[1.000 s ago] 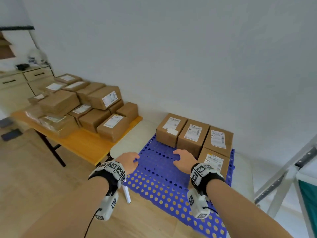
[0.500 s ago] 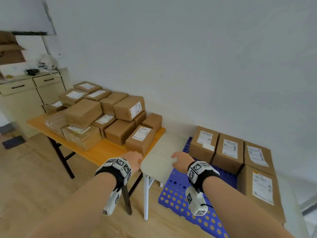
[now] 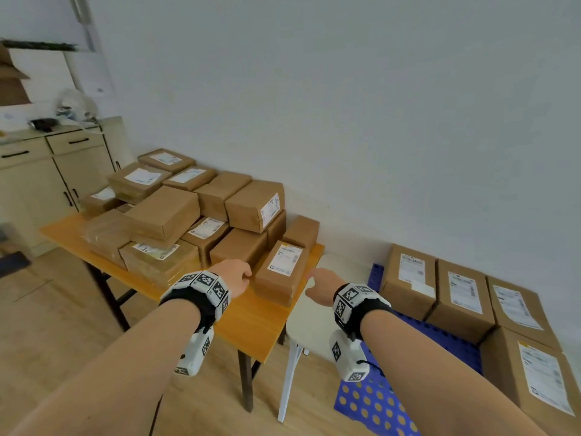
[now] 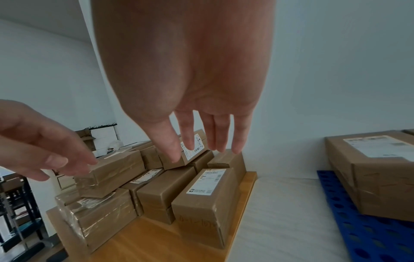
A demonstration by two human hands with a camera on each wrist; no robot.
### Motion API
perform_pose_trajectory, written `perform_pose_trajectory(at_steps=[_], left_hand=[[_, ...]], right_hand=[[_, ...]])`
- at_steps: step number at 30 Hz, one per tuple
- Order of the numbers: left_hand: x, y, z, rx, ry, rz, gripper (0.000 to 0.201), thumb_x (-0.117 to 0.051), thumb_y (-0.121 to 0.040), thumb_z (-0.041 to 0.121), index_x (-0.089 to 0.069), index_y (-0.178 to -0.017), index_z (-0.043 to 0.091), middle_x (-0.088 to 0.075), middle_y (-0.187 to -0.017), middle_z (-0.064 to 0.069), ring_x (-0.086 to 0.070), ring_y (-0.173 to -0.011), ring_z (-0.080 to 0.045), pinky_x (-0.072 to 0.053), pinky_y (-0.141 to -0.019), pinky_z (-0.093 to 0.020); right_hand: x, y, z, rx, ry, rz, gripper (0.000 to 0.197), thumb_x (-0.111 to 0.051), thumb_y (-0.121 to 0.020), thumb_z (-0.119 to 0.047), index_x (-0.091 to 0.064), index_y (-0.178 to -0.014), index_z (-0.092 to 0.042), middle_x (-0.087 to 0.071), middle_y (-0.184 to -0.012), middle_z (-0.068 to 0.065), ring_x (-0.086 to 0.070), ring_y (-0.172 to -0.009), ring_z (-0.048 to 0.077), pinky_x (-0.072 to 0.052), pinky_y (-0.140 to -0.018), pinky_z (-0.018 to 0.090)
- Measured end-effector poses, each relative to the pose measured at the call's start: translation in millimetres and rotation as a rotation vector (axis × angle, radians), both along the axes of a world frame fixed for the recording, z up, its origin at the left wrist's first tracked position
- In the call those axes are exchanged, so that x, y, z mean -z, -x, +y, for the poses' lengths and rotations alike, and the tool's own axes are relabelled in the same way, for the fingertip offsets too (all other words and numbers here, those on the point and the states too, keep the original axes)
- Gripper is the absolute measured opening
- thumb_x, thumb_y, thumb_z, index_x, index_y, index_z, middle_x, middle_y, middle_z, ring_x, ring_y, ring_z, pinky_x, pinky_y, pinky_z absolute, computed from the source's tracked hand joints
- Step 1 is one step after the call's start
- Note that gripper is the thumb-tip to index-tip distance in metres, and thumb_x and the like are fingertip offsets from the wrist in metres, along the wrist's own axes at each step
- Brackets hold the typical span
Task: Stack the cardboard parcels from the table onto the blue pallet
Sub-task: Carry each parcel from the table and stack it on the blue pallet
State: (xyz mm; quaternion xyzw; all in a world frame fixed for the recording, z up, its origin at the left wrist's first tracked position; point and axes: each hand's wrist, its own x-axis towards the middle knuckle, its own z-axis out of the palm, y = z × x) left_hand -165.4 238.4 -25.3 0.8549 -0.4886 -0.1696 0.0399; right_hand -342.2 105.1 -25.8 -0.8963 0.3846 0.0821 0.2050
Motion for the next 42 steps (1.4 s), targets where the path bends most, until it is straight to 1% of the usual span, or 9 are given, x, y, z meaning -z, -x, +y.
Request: perform_pose_trajectory(at_steps=[9, 14, 17, 19, 23, 31, 36, 38, 42], left_hand=[[4.9, -81.1, -48.7, -0.105, -0.043, -0.043, 0.035, -0.045, -0.095, 0.026, -0.051, -0.129, 0.019, -0.056, -0.128, -0.004, -0.056, -0.112, -0.023, -0.048, -0.095, -0.035], [9.2, -127.2, -89.3, -0.105, -0.05, -0.031, 0.041, -0.043, -0.096, 0.029, -0.043, -0.137, 0.021, -0.05, -0.135, -0.004, -0.053, -0.117, -0.024, -0.046, -0.096, -0.034], [12.7, -149.4, -109.4, -0.112, -0.024, -0.016, 0.042, -0.042, -0.097, 0.028, -0.041, -0.138, 0.022, -0.049, -0.137, -0.004, -0.052, -0.118, -0.022, -0.045, -0.095, -0.031], [16.5, -163.1, -118.8, -0.124, -0.003, -0.009, 0.042, -0.041, -0.098, 0.027, -0.039, -0.139, 0.022, -0.048, -0.138, -0.003, -0.052, -0.118, -0.021, -0.045, -0.094, -0.03], [26.2, -189.2, -127.7, -0.164, 0.008, 0.051, 0.047, -0.045, -0.096, 0.028, -0.037, -0.142, 0.02, -0.045, -0.142, -0.004, -0.047, -0.125, -0.021, -0.04, -0.1, -0.029], [36.7, -235.7, -155.6, -0.209, 0.107, 0.279, 0.055, -0.047, -0.097, 0.024, -0.026, -0.147, 0.019, -0.041, -0.144, -0.008, -0.045, -0.127, -0.024, -0.039, -0.101, -0.03], [46.8, -267.7, -167.3, -0.188, 0.18, 0.403, 0.057, -0.048, -0.097, 0.024, -0.022, -0.148, 0.021, -0.059, -0.113, -0.01, -0.06, -0.093, -0.023, -0.049, -0.083, -0.031], [51.0, -279.1, -171.0, -0.195, 0.217, 0.434, 0.058, -0.048, -0.097, 0.026, -0.021, -0.148, 0.024, -0.06, -0.102, -0.009, -0.061, -0.094, -0.023, -0.049, -0.083, -0.032], [60.8, -301.5, -178.1, -0.188, 0.233, 0.494, 0.061, -0.045, -0.098, 0.031, -0.01, -0.149, 0.031, -0.054, -0.072, 0.002, -0.055, -0.063, -0.013, -0.047, -0.06, -0.025]], right_hand=[[11.9, -86.1, -55.0, 0.002, -0.057, -0.019, 0.048, -0.046, -0.097, -0.024, -0.038, -0.142, -0.012, -0.038, -0.149, 0.007, -0.038, -0.135, 0.023, -0.032, -0.108, 0.033], [20.4, -133.8, -94.9, 0.03, -0.098, -0.061, 0.042, -0.047, -0.097, -0.025, -0.045, -0.136, -0.009, -0.048, -0.138, 0.009, -0.048, -0.125, 0.025, -0.04, -0.101, 0.033], [28.4, -160.9, -120.1, 0.041, -0.15, -0.087, 0.018, -0.049, -0.095, -0.025, -0.058, -0.107, -0.016, -0.059, -0.109, 0.004, -0.055, -0.106, 0.024, -0.044, -0.083, 0.028], [30.3, -177.2, -131.8, 0.04, -0.171, -0.12, 0.011, -0.05, -0.094, -0.027, -0.053, -0.086, -0.02, -0.053, -0.091, 0.001, -0.051, -0.093, 0.02, -0.04, -0.077, 0.027], [38.2, -200.0, -142.8, 0.064, -0.228, -0.159, 0.045, -0.048, -0.096, -0.033, -0.045, -0.136, -0.011, -0.049, -0.136, 0.007, -0.048, -0.125, 0.022, -0.037, -0.102, 0.032], [48.1, -243.9, -150.2, 0.175, -0.429, -0.32, 0.059, -0.042, -0.098, -0.042, -0.023, -0.147, -0.016, -0.036, -0.149, 0.009, -0.038, -0.135, 0.025, -0.033, -0.108, 0.036], [53.5, -267.7, -156.5, 0.318, -0.505, -0.43, 0.068, -0.043, -0.096, -0.046, -0.014, -0.151, -0.02, -0.028, -0.154, 0.007, -0.031, -0.139, 0.022, -0.026, -0.112, 0.035], [55.4, -276.4, -159.3, 0.357, -0.522, -0.448, 0.068, -0.044, -0.096, -0.047, -0.015, -0.151, -0.02, -0.031, -0.153, 0.006, -0.033, -0.138, 0.022, -0.027, -0.111, 0.035], [58.1, -293.6, -166.1, 0.438, -0.545, -0.47, 0.072, -0.044, -0.093, -0.053, -0.015, -0.151, -0.021, -0.032, -0.151, 0.007, -0.033, -0.137, 0.022, -0.03, -0.112, 0.041]])
